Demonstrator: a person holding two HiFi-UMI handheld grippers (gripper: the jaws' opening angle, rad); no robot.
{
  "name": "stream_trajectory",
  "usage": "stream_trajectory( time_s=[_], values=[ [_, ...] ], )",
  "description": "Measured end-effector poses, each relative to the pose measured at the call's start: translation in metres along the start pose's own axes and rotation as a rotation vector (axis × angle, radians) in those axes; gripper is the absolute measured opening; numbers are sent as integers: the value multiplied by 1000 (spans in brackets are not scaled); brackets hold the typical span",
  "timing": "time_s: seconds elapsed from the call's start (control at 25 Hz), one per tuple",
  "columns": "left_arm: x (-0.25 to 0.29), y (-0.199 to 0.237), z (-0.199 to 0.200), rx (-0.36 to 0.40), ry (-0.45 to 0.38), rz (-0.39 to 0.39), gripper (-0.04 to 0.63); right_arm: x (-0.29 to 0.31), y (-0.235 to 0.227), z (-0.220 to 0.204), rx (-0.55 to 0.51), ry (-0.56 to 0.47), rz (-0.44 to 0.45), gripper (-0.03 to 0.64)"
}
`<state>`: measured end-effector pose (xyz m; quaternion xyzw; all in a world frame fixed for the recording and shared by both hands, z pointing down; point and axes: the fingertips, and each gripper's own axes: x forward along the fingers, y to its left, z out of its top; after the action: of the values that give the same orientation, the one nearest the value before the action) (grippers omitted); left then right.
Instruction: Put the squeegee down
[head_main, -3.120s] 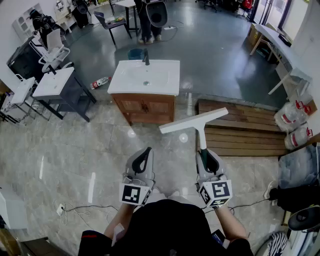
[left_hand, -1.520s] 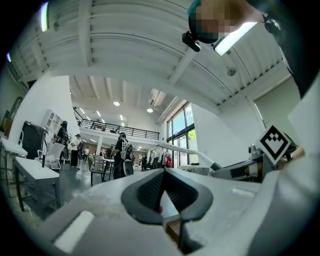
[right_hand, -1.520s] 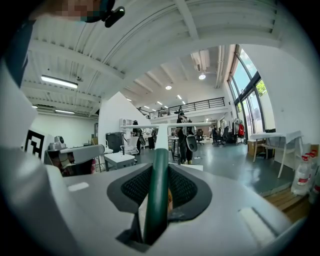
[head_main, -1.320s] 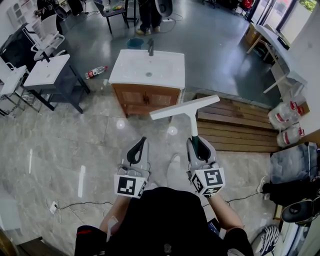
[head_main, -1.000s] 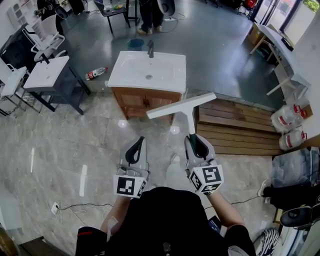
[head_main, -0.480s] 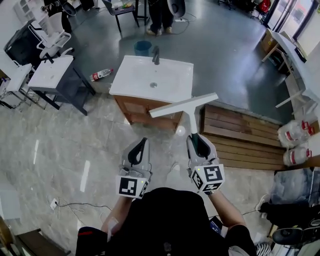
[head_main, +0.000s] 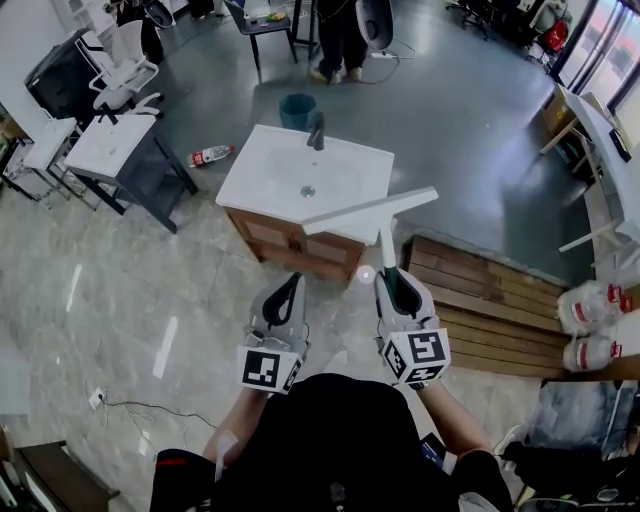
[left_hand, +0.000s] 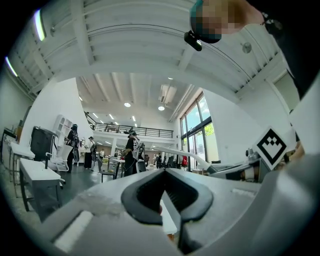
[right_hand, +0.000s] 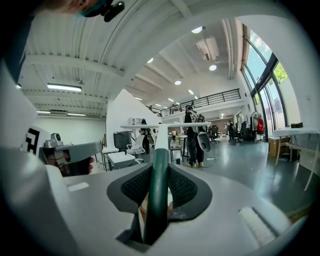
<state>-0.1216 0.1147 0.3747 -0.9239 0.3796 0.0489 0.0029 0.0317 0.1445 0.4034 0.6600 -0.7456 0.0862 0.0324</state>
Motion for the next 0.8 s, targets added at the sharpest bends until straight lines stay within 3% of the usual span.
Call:
stream_trajectory(
  time_s=[0.32, 0.8],
  values=[
    [41, -14, -14, -1, 14, 29, 2, 25, -46, -3, 20, 24, 11, 97],
    [78, -7, -28, -17, 43, 33, 2, 49, -73, -14, 45, 64, 6, 98]
  ],
)
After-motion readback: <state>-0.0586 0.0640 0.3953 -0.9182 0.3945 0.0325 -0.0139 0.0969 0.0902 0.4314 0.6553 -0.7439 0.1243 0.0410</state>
